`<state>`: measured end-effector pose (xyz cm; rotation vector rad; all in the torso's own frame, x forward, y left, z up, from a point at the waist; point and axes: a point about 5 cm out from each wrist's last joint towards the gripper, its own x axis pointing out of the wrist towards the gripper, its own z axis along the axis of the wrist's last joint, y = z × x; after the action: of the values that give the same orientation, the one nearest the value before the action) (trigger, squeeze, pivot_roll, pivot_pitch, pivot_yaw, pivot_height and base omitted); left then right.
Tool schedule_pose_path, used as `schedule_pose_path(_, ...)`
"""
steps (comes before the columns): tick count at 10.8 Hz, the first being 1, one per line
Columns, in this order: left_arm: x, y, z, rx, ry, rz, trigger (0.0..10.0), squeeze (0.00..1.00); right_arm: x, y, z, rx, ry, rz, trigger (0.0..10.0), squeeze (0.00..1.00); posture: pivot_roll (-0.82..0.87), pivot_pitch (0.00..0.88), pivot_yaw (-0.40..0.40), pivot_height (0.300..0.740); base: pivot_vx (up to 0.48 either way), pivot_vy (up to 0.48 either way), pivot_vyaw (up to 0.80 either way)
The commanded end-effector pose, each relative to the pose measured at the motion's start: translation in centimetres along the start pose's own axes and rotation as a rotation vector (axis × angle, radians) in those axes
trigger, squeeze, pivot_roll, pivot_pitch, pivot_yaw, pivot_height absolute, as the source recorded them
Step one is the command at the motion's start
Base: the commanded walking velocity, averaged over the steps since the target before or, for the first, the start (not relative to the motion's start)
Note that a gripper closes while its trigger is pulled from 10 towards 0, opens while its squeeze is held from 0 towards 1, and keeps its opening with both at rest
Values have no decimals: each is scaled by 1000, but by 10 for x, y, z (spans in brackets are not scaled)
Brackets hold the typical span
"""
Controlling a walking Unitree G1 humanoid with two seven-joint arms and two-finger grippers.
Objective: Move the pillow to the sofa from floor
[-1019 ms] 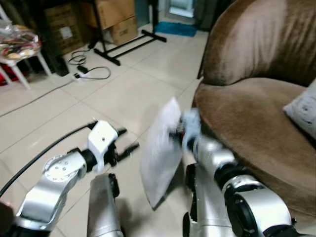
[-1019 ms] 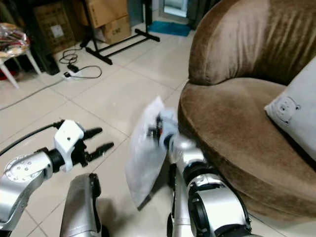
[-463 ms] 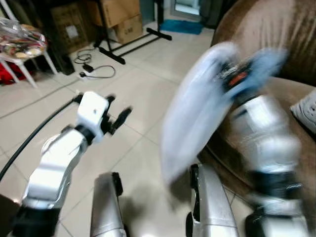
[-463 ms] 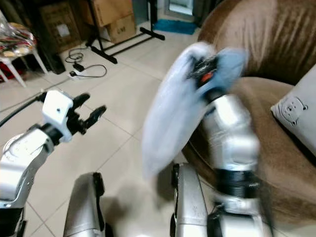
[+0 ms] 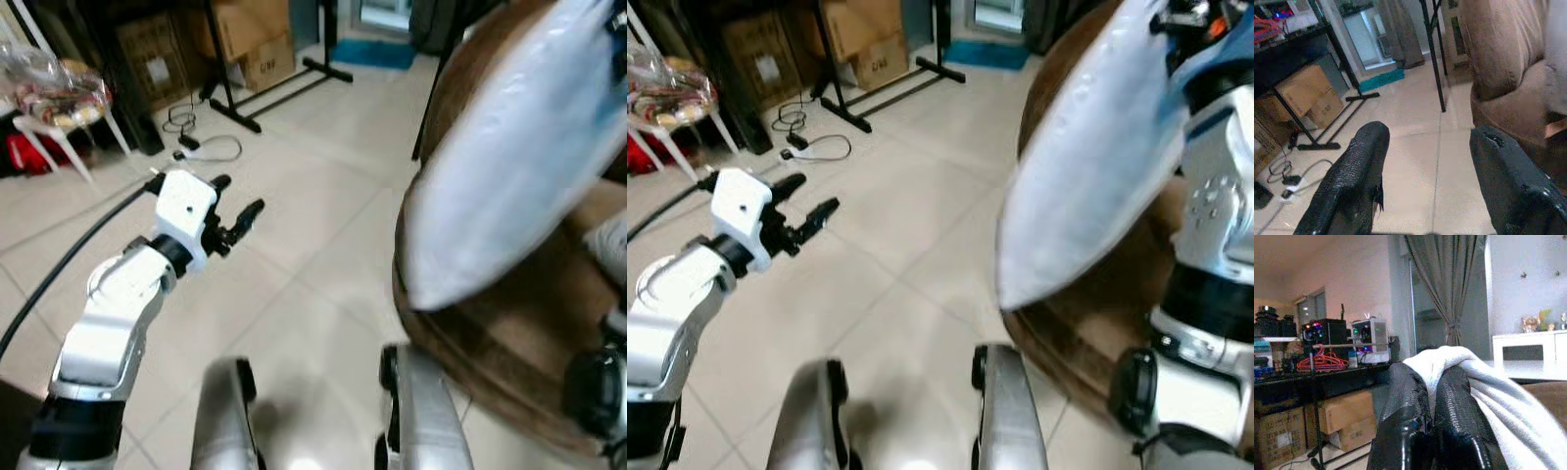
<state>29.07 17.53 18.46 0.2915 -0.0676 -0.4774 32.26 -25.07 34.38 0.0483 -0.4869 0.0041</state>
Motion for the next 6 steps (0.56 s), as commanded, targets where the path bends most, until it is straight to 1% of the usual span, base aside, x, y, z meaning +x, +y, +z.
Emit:
schedule_pose_path(1, 0, 7, 3, 19, -8, 22, 10000, 0, 4, 3, 6, 0, -28, 23, 10000, 0, -95, 0, 51, 563, 0, 0, 0)
schedule_pose_path(2, 3, 10, 5, 34, -11, 21, 10000, 0, 5, 4, -7, 5, 16, 31, 10000, 0, -98, 0, 57, 583, 0, 0, 0)
schedule_pose_path(3, 5, 10, 5, 36, -12, 18, 10000, 0, -2, 3, -27, -55, 91, 24, 10000, 0, -101, 0, 59, 598, 0, 0, 0)
schedule_pose_path(4, 6, 7, 3, 38, -8, 8, 10000, 0, -17, 2, -57, -78, 203, 0, 10000, 0, -106, 0, 64, 613, 0, 0, 0)
schedule_pose_path(5, 8, 4, 0, 50, 2, 1, 10000, 0, -39, 0, -91, -83, 330, -55, 10000, 0, -106, 0, 65, 628, 0, 0, 0)
schedule_pose_path(6, 9, 3, -1, 51, 5, 0, 10000, 0, -52, -3, -106, -102, 388, -99, 10000, 0, -105, 0, 65, 638, 0, 0, 0)
